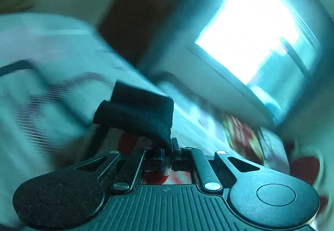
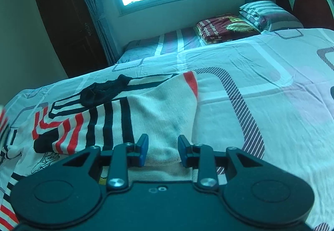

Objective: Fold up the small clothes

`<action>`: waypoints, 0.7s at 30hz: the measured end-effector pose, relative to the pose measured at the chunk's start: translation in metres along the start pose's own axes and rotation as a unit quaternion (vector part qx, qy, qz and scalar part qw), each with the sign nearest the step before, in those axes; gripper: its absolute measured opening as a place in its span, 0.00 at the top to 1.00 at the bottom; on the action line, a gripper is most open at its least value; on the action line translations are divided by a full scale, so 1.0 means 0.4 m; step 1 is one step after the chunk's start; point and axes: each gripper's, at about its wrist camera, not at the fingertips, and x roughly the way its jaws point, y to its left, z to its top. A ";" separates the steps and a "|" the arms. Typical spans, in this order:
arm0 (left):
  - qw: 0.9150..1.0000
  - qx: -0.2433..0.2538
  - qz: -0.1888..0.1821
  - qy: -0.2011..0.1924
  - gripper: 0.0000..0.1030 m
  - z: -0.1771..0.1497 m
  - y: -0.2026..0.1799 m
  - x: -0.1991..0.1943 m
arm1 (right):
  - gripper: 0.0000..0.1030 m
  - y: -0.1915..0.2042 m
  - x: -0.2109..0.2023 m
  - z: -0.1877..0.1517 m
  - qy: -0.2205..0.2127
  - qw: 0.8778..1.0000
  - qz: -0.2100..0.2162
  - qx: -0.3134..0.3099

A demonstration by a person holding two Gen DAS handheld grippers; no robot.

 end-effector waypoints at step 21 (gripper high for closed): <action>0.964 0.239 0.087 0.072 0.46 -0.283 -0.216 -0.043 | 0.51 0.278 0.102 0.016 0.012 0.989 0.146 -0.031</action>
